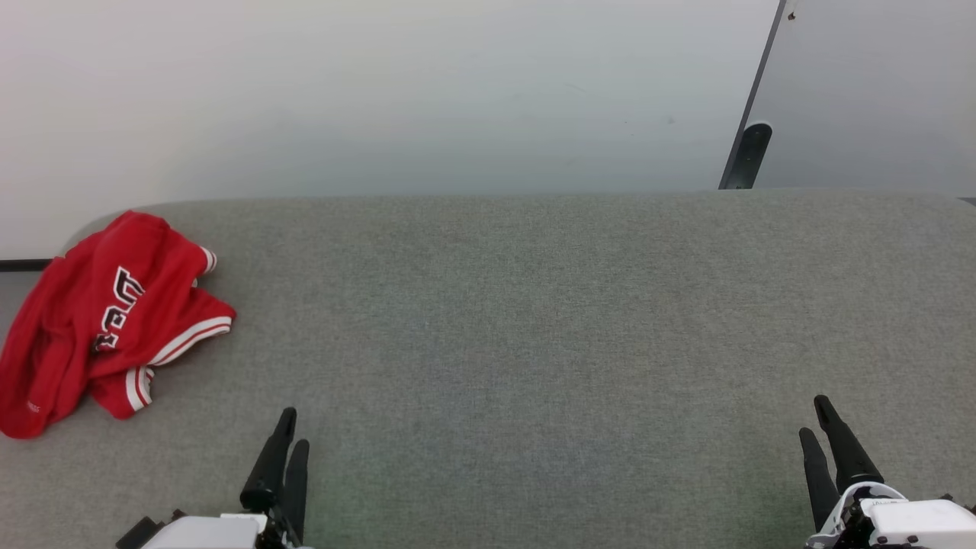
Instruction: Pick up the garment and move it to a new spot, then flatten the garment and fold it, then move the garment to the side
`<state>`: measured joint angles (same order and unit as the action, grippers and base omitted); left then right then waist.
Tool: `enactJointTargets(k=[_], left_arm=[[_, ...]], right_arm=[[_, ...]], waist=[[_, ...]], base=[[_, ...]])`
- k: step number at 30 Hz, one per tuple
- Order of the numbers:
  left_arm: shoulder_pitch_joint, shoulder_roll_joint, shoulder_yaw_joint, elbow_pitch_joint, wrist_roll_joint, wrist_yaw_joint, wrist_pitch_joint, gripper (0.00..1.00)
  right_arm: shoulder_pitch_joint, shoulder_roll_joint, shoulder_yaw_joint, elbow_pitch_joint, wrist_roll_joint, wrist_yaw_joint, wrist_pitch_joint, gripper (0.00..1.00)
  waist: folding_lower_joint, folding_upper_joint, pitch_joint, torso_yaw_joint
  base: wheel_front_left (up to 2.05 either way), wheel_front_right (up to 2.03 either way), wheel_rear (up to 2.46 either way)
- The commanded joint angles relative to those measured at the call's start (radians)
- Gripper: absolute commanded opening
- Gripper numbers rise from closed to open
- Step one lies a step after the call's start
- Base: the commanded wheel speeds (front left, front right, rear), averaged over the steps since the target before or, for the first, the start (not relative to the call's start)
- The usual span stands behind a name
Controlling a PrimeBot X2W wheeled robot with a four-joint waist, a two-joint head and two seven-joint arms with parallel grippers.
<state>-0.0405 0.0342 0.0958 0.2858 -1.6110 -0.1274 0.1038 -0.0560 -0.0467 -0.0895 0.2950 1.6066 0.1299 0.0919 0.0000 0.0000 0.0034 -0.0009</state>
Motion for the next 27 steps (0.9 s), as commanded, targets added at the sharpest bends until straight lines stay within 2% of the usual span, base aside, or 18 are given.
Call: enactJointTargets(k=[1, 9, 15, 27], left_arm=[[-0.024, 0.003, -0.007, -0.028, 0.0, 0.0, -0.007, 1.0], [-0.027, 0.015, -0.026, -0.049, 0.031, -0.001, -0.031, 1.0], [-0.032, 0.038, -0.054, -0.05, 0.104, -0.001, -0.073, 1.0], [-0.056, 0.096, -0.133, -0.037, 0.402, 0.053, -0.141, 1.0]], right_arm=[[-0.03, -0.003, 0.013, -0.024, -0.012, 0.0, -0.013, 1.0], [-0.042, -0.012, 0.05, -0.035, -0.049, 0.0, -0.048, 1.0], [-0.056, -0.027, 0.081, -0.033, -0.134, 0.0, -0.08, 1.0], [-0.063, -0.019, 0.077, -0.053, -0.507, 0.001, -0.129, 1.0]], waist=[[0.0, 0.0, 0.0, 0.0], [0.0, 0.0, 0.0, -0.001], [0.0, 0.0, 0.0, -0.003], [0.0, 0.0, 0.0, -0.004]], base=[[0.0, 0.0, 0.0], [0.0, 0.0, 0.0], [0.0, 0.0, 0.0], [0.0, 0.0, 0.0]])
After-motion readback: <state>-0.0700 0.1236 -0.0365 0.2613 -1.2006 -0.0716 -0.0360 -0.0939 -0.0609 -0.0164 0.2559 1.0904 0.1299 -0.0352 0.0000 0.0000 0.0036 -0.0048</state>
